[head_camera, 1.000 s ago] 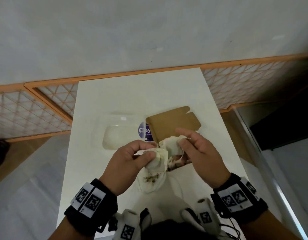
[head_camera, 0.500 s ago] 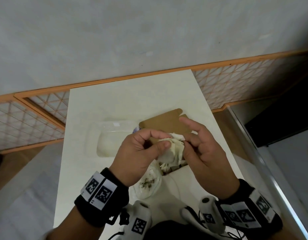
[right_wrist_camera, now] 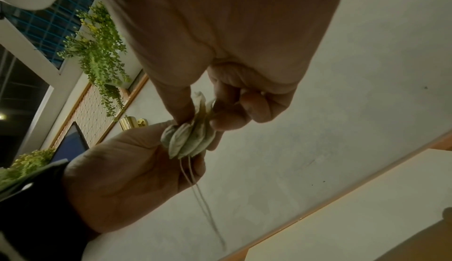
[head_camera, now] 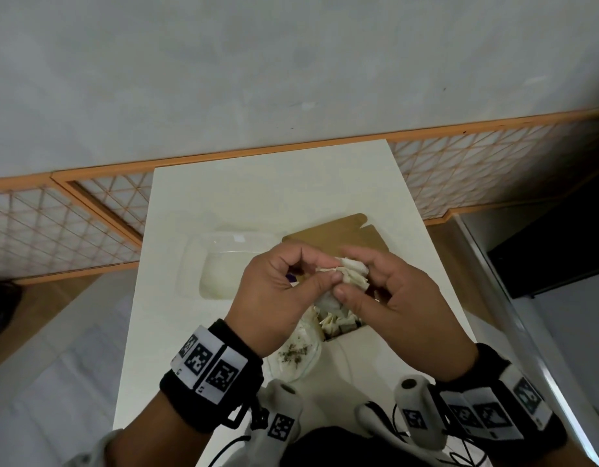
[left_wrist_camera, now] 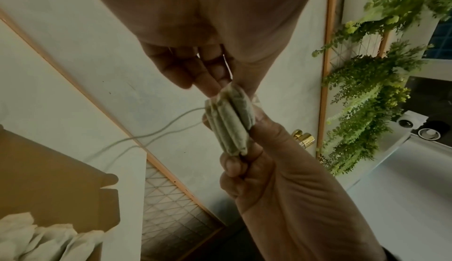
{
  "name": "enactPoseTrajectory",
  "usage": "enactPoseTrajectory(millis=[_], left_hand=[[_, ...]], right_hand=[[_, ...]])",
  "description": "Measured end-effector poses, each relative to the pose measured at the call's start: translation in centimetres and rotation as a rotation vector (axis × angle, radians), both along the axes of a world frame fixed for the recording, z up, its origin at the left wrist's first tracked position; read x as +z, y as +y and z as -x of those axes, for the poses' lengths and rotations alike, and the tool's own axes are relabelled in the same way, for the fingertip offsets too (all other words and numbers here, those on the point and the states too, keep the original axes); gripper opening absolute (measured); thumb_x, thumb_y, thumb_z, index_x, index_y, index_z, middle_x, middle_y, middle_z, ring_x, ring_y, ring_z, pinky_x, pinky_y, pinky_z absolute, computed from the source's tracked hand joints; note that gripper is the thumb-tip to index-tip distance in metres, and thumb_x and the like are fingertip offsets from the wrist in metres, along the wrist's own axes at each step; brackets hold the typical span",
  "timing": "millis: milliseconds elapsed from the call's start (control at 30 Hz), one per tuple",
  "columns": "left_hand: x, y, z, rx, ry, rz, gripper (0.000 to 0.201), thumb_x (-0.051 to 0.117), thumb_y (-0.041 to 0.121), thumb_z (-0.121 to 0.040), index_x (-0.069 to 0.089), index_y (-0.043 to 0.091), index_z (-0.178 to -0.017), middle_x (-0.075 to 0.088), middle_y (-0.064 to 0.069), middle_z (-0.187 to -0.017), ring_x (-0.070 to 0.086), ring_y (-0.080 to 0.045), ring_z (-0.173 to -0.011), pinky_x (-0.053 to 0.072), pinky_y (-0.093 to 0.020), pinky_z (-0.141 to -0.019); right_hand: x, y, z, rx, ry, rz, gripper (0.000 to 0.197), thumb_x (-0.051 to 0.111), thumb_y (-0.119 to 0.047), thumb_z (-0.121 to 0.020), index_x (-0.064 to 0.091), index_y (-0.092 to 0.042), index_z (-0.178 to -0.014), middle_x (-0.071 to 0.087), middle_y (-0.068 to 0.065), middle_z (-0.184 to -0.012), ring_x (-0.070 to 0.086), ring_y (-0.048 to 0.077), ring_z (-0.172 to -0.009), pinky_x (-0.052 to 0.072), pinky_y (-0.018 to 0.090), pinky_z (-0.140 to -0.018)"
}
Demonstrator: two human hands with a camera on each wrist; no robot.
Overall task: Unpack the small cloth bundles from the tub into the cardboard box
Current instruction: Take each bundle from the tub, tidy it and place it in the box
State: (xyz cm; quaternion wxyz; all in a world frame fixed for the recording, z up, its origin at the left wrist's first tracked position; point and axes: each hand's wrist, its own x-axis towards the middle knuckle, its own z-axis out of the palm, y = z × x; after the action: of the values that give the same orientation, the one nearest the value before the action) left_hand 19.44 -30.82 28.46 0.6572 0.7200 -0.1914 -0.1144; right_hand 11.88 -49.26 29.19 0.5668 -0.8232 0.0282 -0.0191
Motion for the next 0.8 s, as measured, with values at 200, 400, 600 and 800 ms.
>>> enactPoseTrajectory(millis=[200,400,600,800], left_hand=[[-0.5,0.2,0.5,0.021,0.039,0.142,0.012,0.08,-0.002,-0.084,0.073,0.006,-0.089,0.072,-0.011,-0.085,0.063,-0.029,-0.07,0.053,-0.03,-0.065],[-4.0,1.6,0.8,0.065,0.057,-0.144,0.023,0.086,0.024,-0.083,0.072,0.034,-0.099,0.073,0.006,-0.096,0.067,-0.008,-0.085,0.054,-0.022,-0.076],[-12.9,5.5,1.7,-0.035,0.016,-0.772,0.027,0.082,0.035,-0.085,0.064,0.04,-0.105,0.05,0.016,-0.128,0.053,-0.009,-0.125,0.042,-0.027,-0.107],[-16.7,8.0,3.8,-0.077,0.196,-0.978,0.023,0.075,0.042,-0.089,0.062,0.043,-0.107,0.04,0.008,-0.155,0.044,-0.018,-0.142,0.041,-0.035,-0.115]], right_hand=[[-0.1,0.3,-0.5,0.044,-0.042,0.064,0.001,0.072,-0.024,-0.098,0.072,-0.025,-0.098,0.071,0.0,-0.079,0.064,0.021,-0.067,0.054,0.042,-0.062],[-1.5,-3.0,-1.5,0.028,0.027,0.194,0.006,0.071,-0.023,-0.099,0.073,-0.029,-0.098,0.073,-0.017,-0.079,0.066,0.002,-0.069,0.046,0.013,-0.063],[-5.0,-9.5,-1.7,-0.093,0.144,0.527,0.006,0.067,-0.032,-0.098,0.062,-0.03,-0.096,0.066,-0.011,-0.077,0.06,0.007,-0.071,0.046,0.019,-0.06],[-12.8,-11.8,-2.9,0.086,0.383,0.768,0.008,0.063,-0.024,-0.098,0.056,-0.027,-0.095,0.064,-0.007,-0.09,0.059,0.016,-0.079,0.045,0.032,-0.064]])
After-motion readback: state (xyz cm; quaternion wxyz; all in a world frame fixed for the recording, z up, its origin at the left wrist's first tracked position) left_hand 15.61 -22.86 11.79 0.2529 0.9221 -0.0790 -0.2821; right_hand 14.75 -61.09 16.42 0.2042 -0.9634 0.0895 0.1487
